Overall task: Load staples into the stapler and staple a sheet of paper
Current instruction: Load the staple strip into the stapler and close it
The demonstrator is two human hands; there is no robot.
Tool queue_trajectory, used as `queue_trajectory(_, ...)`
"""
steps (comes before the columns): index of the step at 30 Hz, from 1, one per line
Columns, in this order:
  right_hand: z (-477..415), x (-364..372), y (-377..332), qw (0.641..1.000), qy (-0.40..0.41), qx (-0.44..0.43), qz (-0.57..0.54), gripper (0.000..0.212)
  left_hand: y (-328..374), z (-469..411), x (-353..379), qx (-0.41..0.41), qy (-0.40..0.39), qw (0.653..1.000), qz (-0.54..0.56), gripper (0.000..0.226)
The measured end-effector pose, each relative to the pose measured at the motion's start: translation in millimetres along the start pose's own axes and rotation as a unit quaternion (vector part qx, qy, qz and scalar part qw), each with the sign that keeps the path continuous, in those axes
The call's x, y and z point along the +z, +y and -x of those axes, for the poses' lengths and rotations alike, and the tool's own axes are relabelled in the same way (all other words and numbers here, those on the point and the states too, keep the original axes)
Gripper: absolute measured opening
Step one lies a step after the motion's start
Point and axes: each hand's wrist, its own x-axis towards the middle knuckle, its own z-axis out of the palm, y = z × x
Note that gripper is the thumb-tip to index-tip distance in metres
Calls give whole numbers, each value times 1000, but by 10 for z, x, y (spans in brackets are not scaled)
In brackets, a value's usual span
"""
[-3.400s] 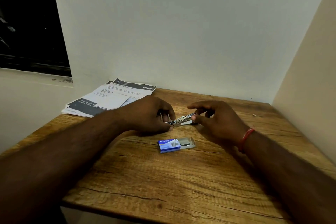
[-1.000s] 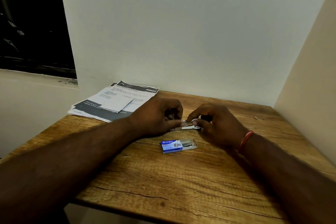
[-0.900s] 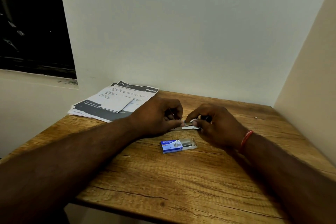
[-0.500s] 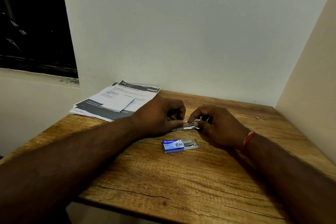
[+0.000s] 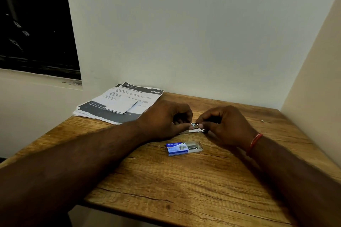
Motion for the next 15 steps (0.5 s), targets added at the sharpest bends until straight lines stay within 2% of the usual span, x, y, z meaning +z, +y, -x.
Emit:
queue_trajectory(8,8,27,-43,1000,15,-3,0,28,101,-28,-12,25,-27,998,-54,5)
queue_trajectory(12,13,23,-61,1000,14,-4,8,30,144,-15,-15,24,-38,995,-89,9)
queue_trajectory(15,17,14,-65,1000,12,-7,13,35,149,-11,-19,15,-35,996,-76,8)
